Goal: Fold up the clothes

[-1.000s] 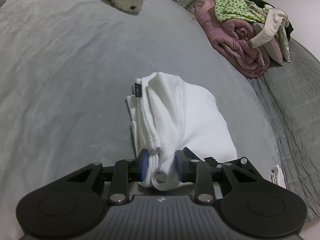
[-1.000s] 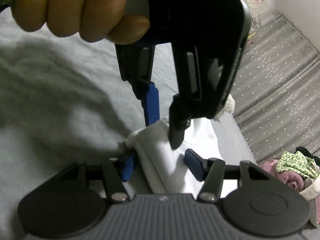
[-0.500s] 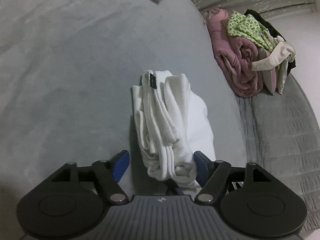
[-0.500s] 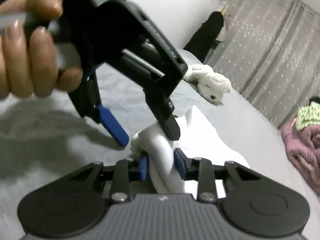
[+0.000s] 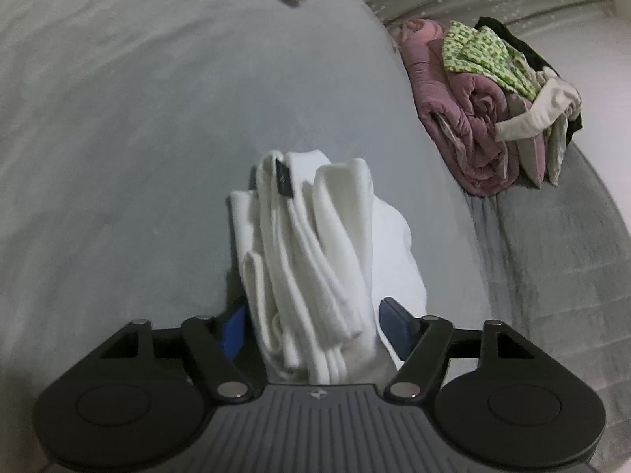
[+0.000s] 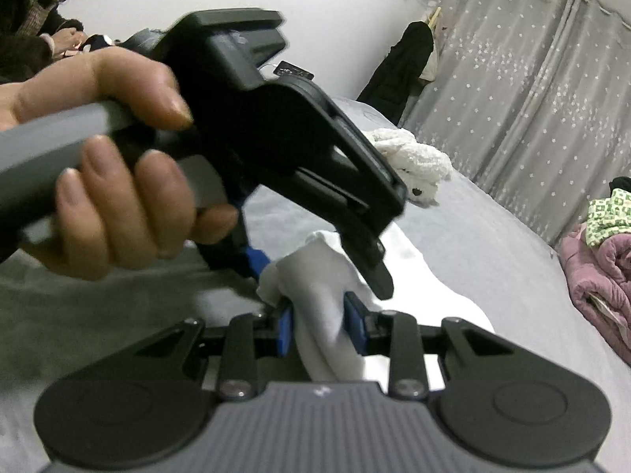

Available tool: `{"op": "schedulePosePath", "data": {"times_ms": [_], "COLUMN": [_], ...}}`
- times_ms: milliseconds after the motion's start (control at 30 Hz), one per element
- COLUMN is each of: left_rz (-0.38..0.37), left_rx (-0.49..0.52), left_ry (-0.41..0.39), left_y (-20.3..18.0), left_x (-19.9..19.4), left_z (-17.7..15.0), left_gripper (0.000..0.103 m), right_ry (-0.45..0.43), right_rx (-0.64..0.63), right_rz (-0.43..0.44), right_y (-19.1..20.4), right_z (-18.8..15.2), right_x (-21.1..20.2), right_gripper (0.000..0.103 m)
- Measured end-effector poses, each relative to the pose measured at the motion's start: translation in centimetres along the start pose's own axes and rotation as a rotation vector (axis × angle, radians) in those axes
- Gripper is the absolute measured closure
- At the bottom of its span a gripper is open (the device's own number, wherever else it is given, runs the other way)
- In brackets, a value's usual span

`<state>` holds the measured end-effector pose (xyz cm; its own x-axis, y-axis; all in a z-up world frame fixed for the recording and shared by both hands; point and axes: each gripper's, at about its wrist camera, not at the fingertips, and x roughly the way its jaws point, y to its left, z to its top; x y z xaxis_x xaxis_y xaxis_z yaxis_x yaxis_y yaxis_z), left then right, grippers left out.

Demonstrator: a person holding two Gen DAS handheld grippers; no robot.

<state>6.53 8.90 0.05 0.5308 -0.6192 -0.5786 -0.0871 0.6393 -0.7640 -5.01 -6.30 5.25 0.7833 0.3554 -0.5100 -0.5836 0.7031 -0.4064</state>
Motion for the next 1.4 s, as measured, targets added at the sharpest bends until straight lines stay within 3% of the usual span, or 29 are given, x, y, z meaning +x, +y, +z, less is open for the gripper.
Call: {"op": "schedulePosePath", "data": {"times_ms": [300, 467, 633, 767, 1067, 1400], "left_rz": [0.115, 0.125, 0.131, 0.148, 0.164, 0.169], "left_rx": [0.177, 0.203, 0.208, 0.23, 0.251, 0.253], "left_ry": [-0.038, -0.033, -0.032, -0.036, -0.04, -0.036], "left_y": [-2.0, -1.9, -1.7, -2.2, -2.9, -2.8], "left_x": [-0.2, -0.4, -0.6, -0.6, -0.3, -0.3], "left_z": [-0.5, -0.5, -0.6, -0.8, -1.0, -1.0], "left_gripper": [0.06, 0.061, 0.062, 0.062, 0.062, 0.063], "right_ry": [0.006, 0.017, 0.026, 0.056, 0.112, 0.148], "right_rx": [-0.044, -0.028, 0.015, 0.099, 0.538, 0.681], "right_rz": [0.0, 0.011, 0.089, 0.107, 0.097, 0.163], "right_y": [1.4, 1.1, 0.2, -2.6, -11.8, -12.4], "right_z": [-0.6, -0.5, -0.3, -0.5, -3.2, -5.6], "right_x": [1.1, 1.8, 0.2, -1.1, -0.9, 1.7], "right_gripper": [0.076, 0.072, 0.063, 0.065, 0.074, 0.075]}}
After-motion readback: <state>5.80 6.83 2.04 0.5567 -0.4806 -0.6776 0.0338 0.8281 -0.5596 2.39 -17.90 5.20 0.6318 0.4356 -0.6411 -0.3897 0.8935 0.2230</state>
